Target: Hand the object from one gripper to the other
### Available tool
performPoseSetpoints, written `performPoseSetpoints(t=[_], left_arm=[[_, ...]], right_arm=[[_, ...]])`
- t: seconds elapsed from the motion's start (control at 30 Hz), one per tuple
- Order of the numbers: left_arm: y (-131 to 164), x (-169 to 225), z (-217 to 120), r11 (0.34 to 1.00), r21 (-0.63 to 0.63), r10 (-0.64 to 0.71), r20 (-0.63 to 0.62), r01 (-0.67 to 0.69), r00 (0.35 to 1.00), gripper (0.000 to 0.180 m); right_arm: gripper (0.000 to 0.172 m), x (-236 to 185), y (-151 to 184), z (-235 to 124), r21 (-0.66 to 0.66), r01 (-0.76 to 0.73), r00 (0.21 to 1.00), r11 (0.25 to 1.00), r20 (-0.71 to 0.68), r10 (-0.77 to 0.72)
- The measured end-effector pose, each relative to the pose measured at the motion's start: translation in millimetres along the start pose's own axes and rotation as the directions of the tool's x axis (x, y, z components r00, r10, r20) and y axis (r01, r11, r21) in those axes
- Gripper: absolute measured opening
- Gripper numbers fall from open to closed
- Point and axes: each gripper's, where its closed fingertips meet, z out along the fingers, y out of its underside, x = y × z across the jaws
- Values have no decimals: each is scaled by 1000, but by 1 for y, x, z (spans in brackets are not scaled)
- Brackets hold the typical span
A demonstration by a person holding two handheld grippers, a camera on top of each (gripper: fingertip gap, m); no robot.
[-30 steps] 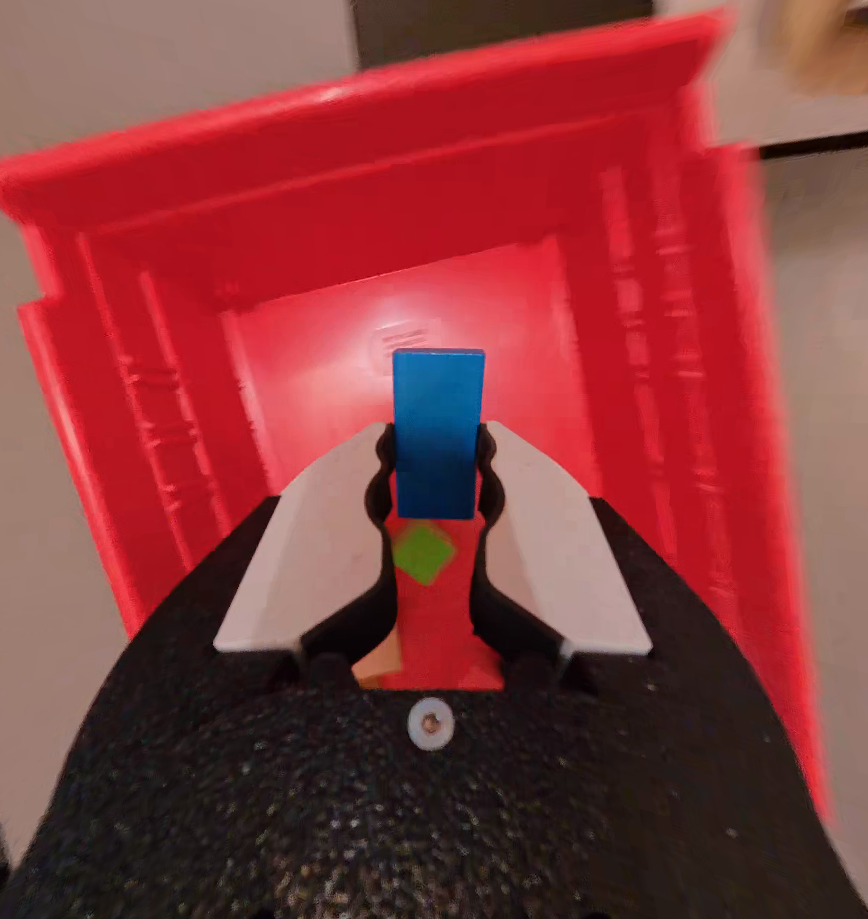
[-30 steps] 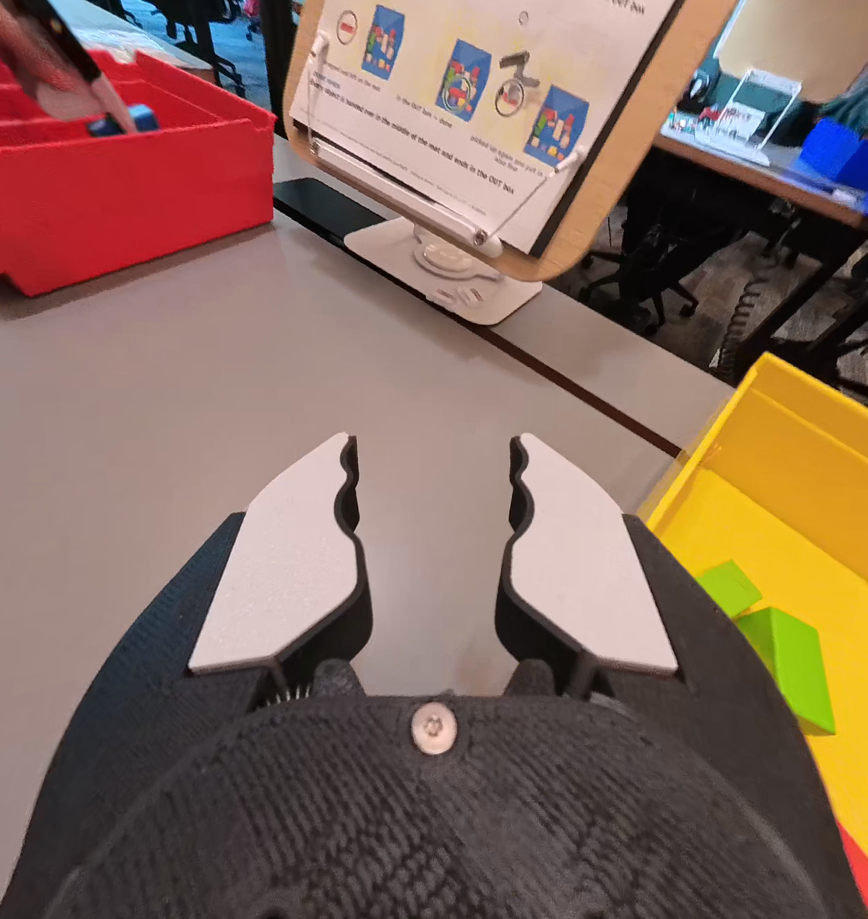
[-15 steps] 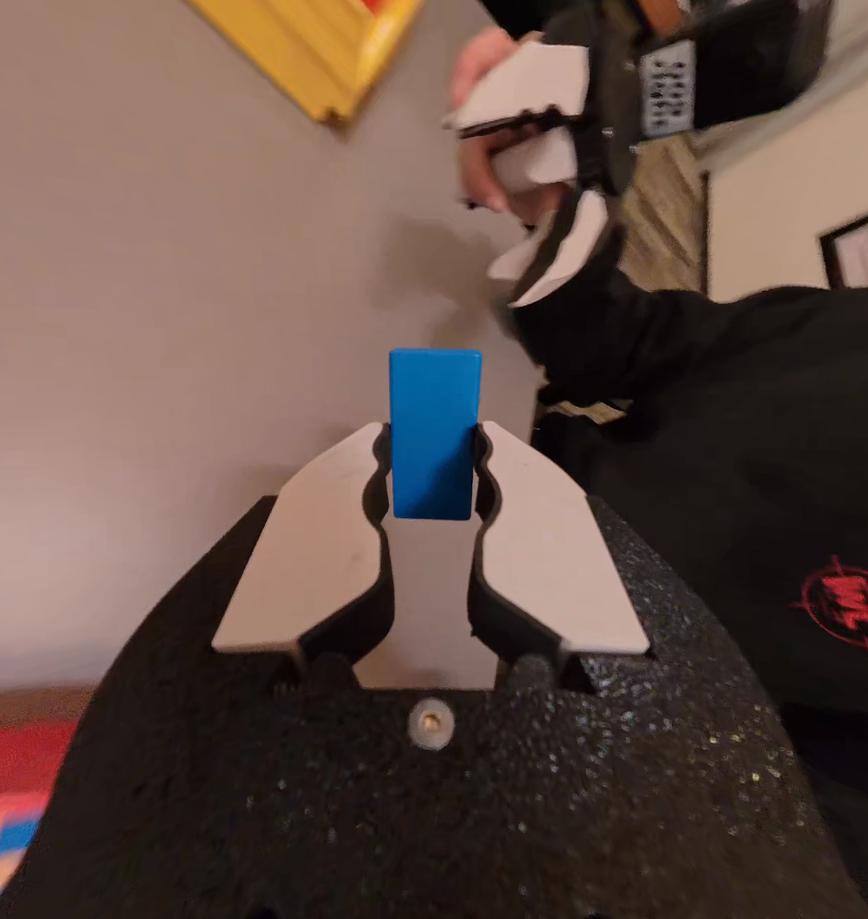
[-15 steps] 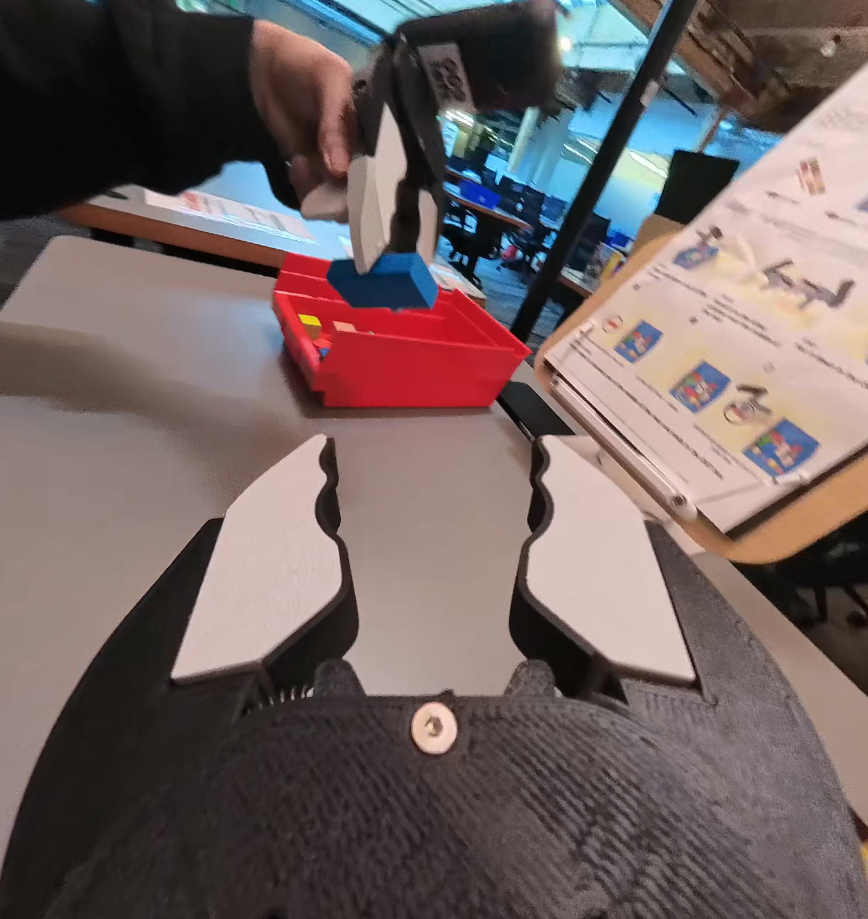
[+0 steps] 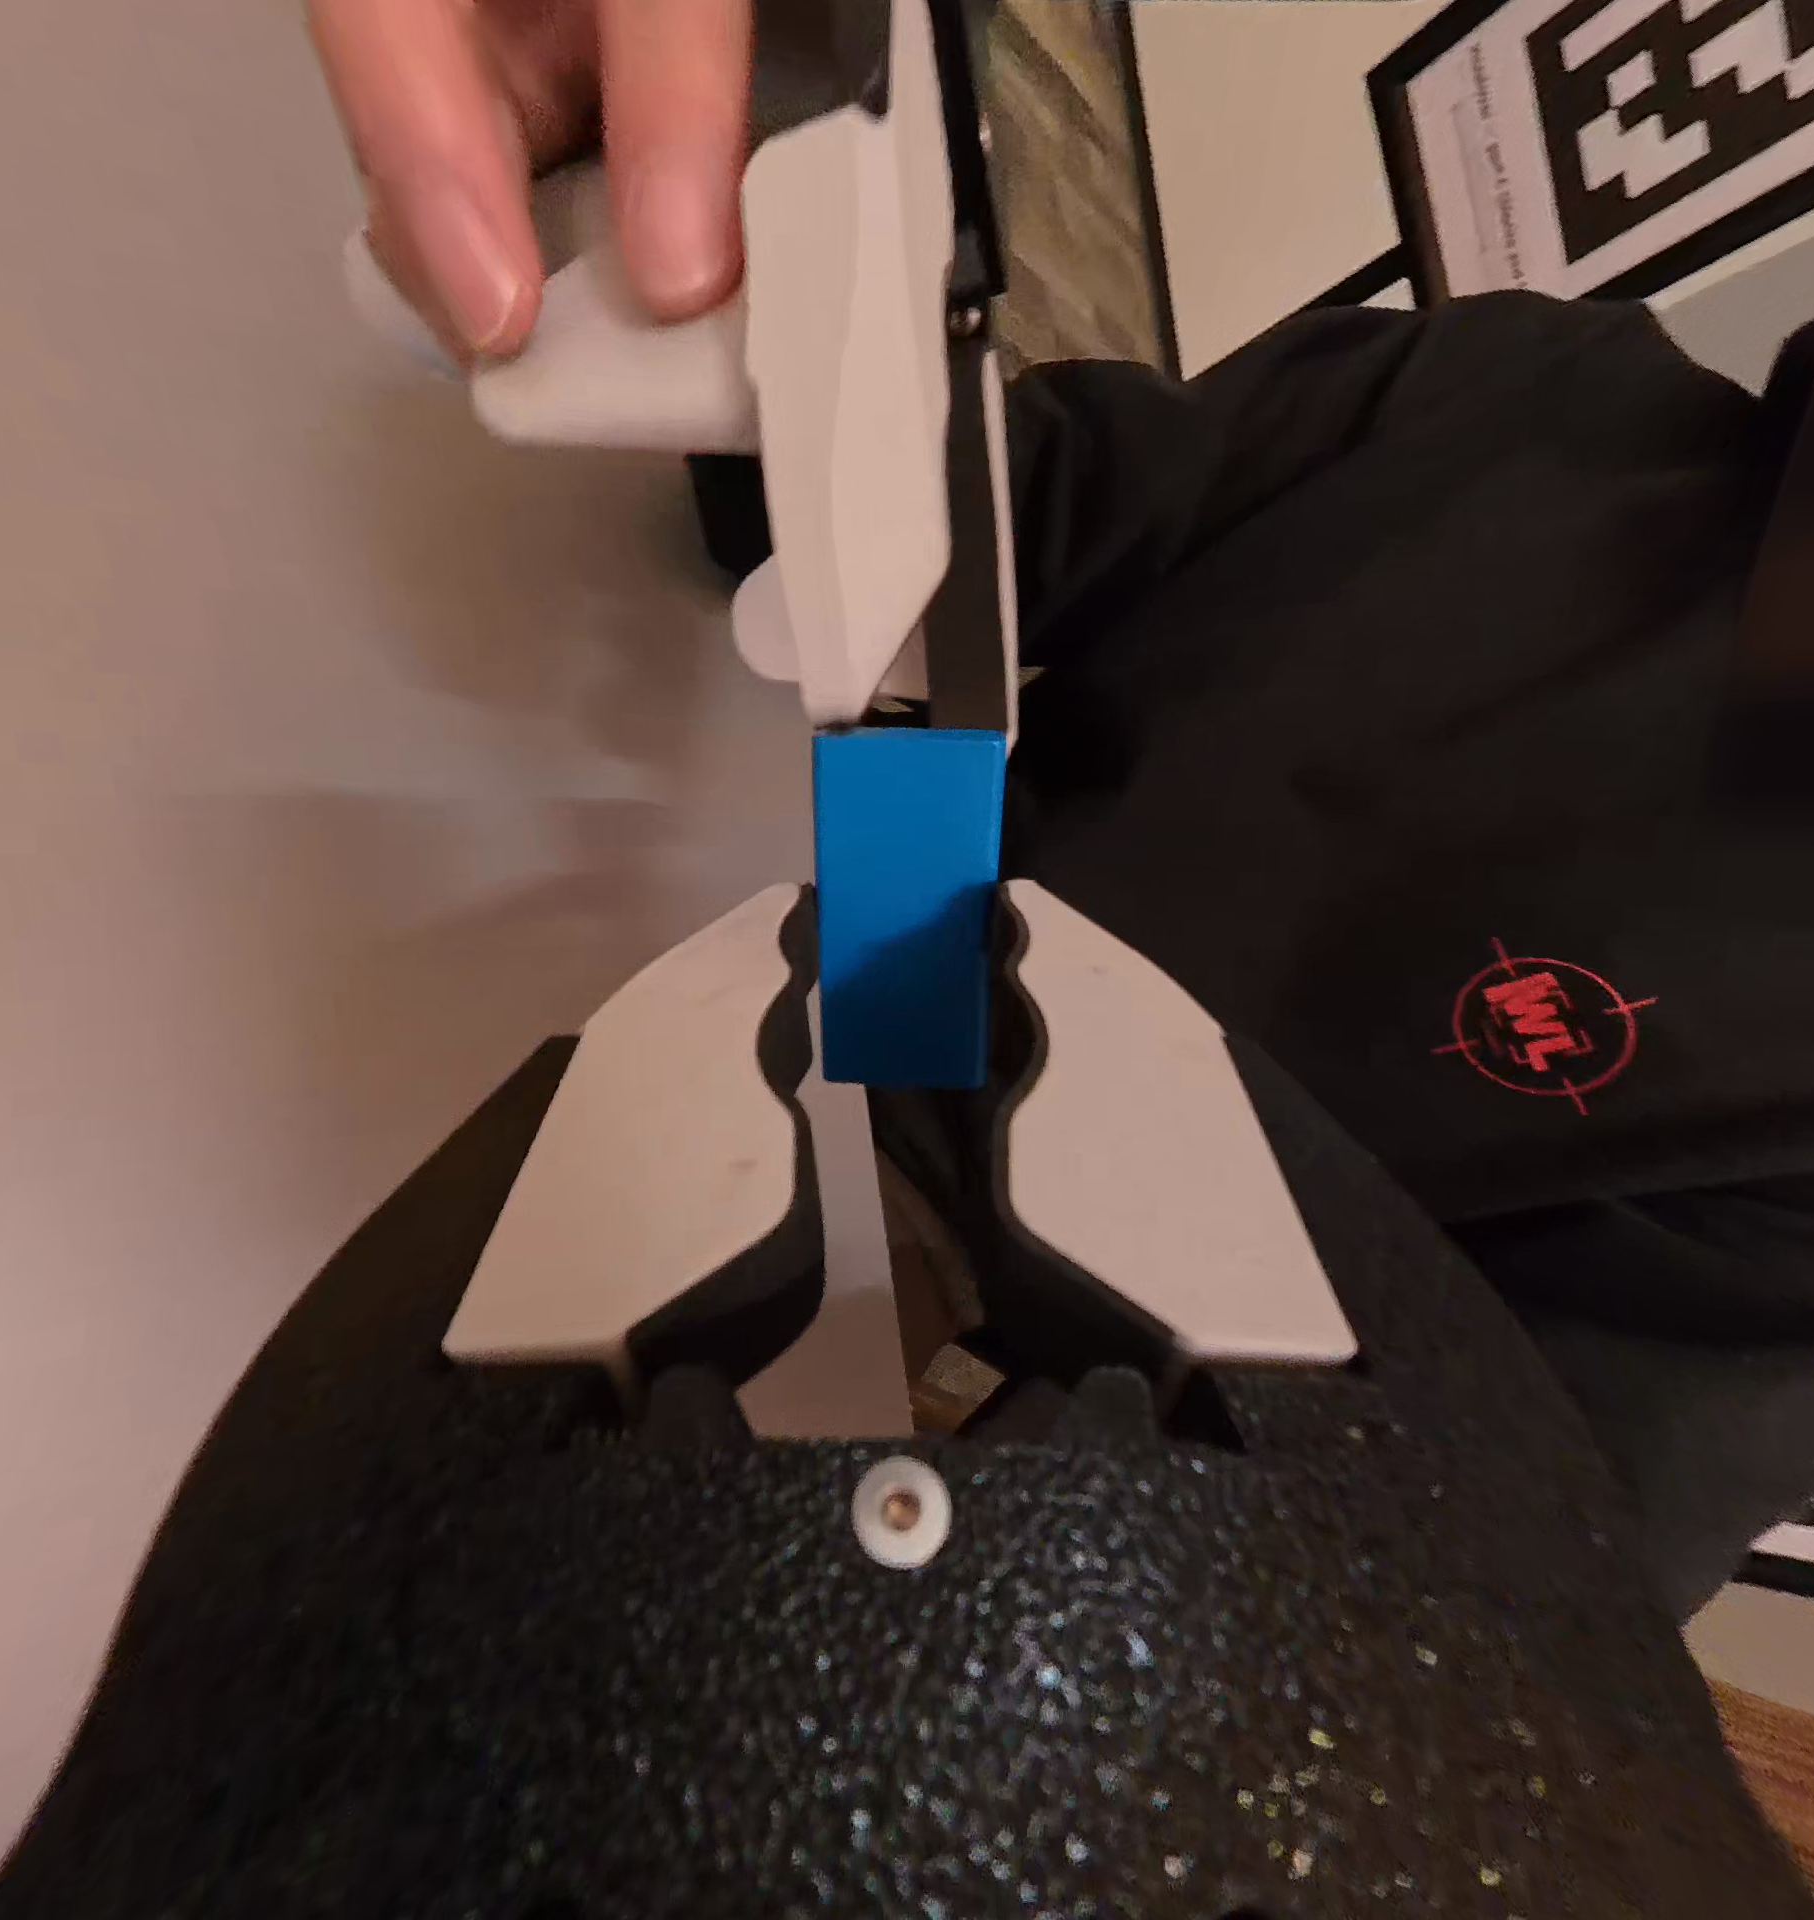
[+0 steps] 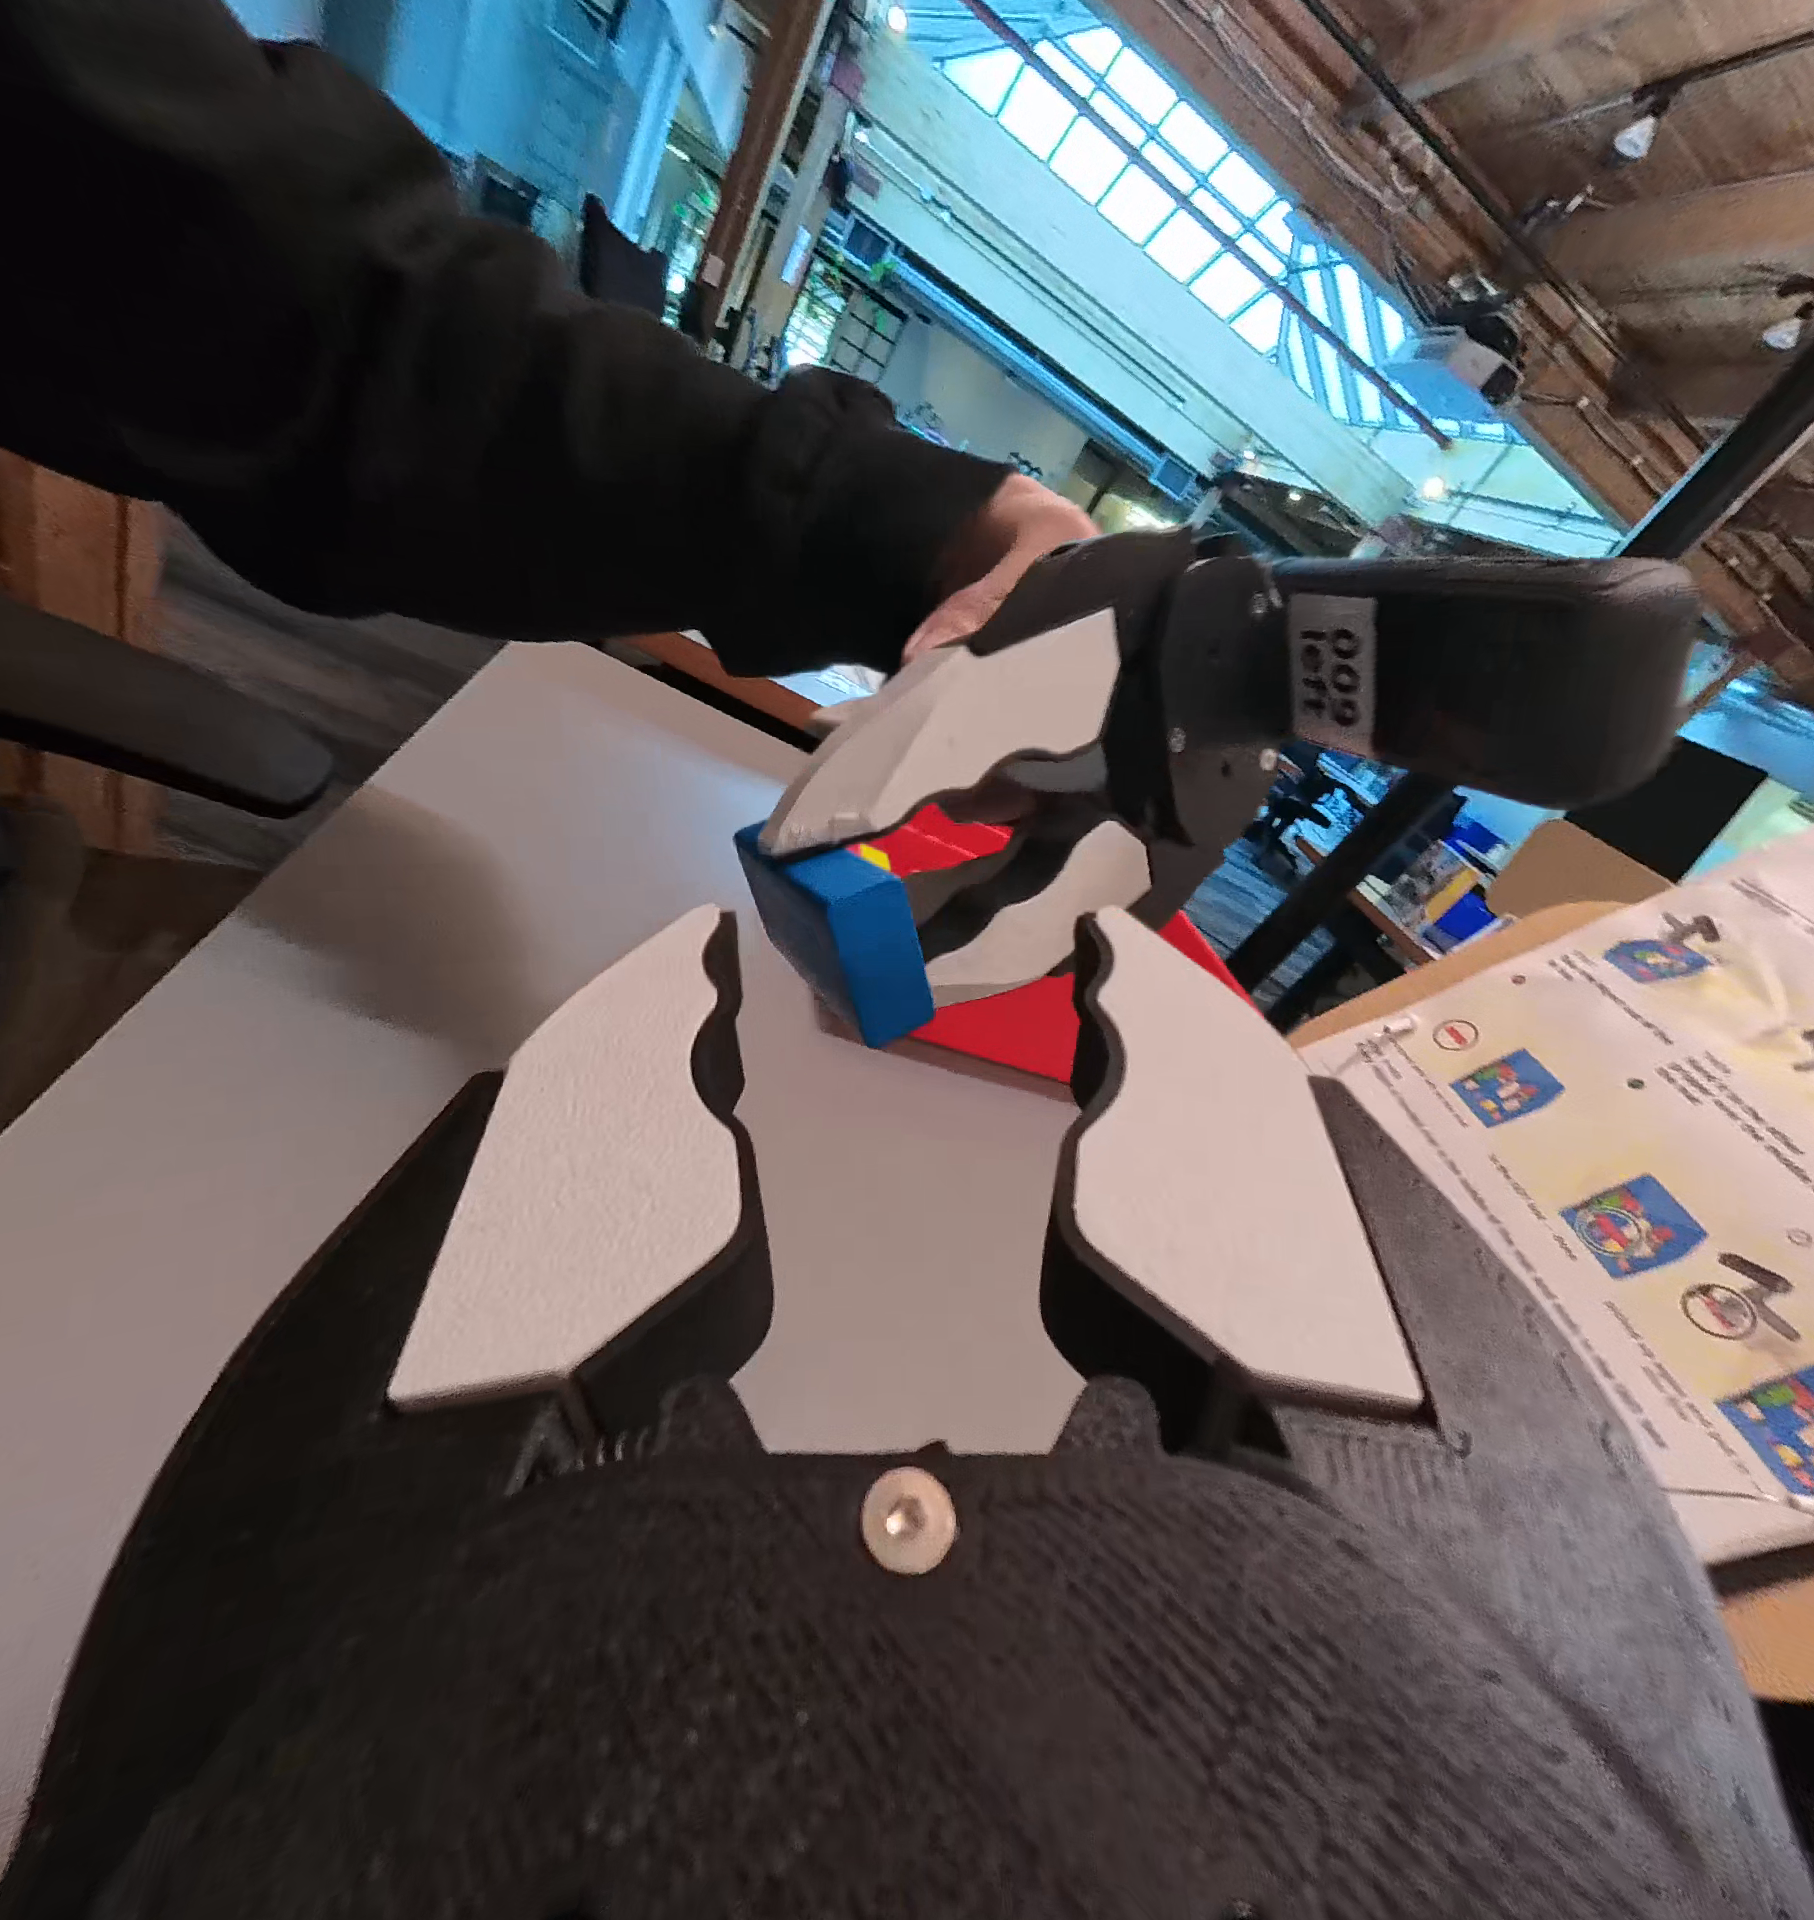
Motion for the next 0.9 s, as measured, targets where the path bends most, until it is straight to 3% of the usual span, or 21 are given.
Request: performPoseSetpoints(t=[0.3,0.5,0.57,0.73,0.9], left_arm=[[-2,0,17,997,-35,-73,-94,70,993,31],[-2,1,20,998,-19,-66,-146,64,987,32],[-3,-4,20,999,7,-34,-112,35,993,33],[-17,-18,2,977,214,8,11,-10,1000,44],[-14,-43,-23,926,373,-29,224,-58,974,49]], right_arm=[[54,-20,3,7,5,8,993,1000,116,-8],[28,-29,7,14,4,30,984,1000,173,-31],[19,-27,10,15,-15,34,985,999,168,-31],[17,-5,21,8,-119,60,997,991,61,-53],[17,42,48,-42,-254,-51,986,966,-167,8]])
